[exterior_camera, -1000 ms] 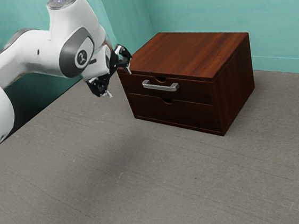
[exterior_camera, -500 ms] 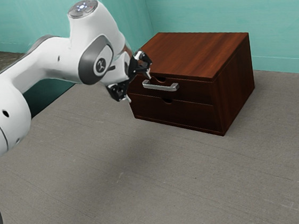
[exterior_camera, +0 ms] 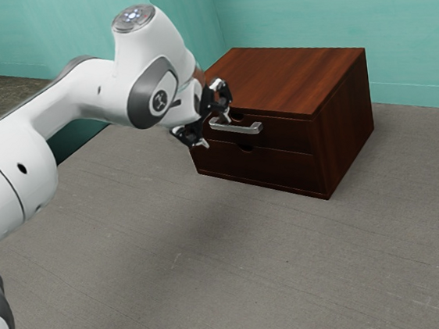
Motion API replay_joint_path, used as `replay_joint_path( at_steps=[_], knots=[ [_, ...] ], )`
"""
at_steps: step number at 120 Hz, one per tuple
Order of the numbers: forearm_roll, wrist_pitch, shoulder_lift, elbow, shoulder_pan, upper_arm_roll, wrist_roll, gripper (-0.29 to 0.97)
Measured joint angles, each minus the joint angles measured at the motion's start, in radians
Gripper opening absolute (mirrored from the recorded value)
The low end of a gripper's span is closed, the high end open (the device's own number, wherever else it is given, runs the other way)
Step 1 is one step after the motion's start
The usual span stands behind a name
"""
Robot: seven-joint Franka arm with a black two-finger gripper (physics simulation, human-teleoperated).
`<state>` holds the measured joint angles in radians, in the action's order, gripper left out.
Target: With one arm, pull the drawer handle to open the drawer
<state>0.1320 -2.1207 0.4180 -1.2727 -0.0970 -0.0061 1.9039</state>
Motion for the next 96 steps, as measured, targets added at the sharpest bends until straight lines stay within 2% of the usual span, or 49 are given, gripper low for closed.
replay_joint_path(
  at_steps=[33,48,77,84,96],
  knots=[
    [-0.001,-0.022,0.037,0.004,-0.001,-0.025,0.000,0.42],
    [0.000,-0.027,0.042,0.003,-0.001,-0.026,-0.002,0.49],
    [0.001,-0.034,0.042,0.000,-0.005,-0.029,0.006,0.52],
    [0.000,-0.036,0.043,-0.004,-0.008,-0.029,0.014,0.58],
    [0.006,-0.037,0.047,-0.011,-0.011,-0.029,0.017,0.84]
  ],
)
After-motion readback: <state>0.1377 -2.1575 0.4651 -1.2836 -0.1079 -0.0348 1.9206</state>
